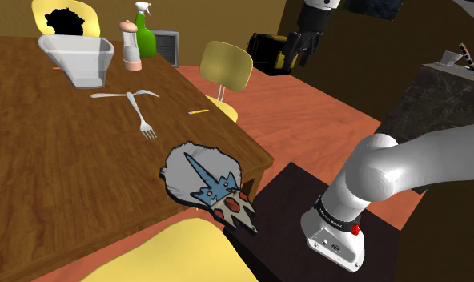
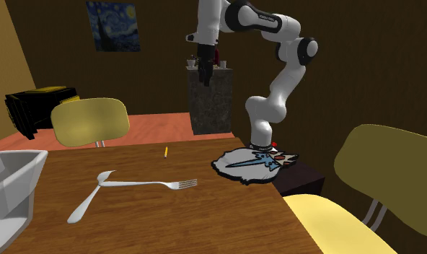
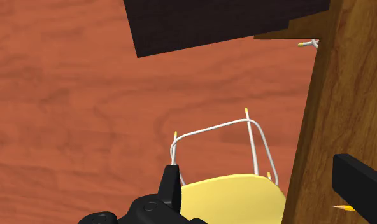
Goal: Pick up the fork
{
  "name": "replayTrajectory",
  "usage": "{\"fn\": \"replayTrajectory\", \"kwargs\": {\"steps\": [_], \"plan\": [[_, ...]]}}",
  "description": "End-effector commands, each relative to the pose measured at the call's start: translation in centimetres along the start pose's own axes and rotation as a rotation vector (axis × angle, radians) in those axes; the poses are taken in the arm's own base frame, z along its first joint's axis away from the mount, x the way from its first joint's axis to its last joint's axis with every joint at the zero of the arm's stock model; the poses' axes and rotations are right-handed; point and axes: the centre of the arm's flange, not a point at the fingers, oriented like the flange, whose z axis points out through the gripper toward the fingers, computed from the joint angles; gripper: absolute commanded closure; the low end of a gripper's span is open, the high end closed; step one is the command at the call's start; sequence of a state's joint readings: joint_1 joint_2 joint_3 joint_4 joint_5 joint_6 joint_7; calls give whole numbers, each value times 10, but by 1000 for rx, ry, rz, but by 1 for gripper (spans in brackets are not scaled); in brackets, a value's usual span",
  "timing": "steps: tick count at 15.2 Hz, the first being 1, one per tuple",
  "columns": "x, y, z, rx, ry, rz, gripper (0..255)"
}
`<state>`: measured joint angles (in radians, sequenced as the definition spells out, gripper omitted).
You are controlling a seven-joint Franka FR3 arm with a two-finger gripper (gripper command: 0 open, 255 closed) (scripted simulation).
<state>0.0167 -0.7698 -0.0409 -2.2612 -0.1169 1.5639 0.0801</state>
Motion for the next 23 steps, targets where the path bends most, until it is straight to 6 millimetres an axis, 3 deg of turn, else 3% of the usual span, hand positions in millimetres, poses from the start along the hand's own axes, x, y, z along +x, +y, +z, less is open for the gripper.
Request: {"fn": "replayTrajectory", "kwargs": {"steps": [1, 23], "plan": [[0, 0, 0, 0, 0, 0, 0], [103, -249, 94, 32, 10, 97, 0]]}}
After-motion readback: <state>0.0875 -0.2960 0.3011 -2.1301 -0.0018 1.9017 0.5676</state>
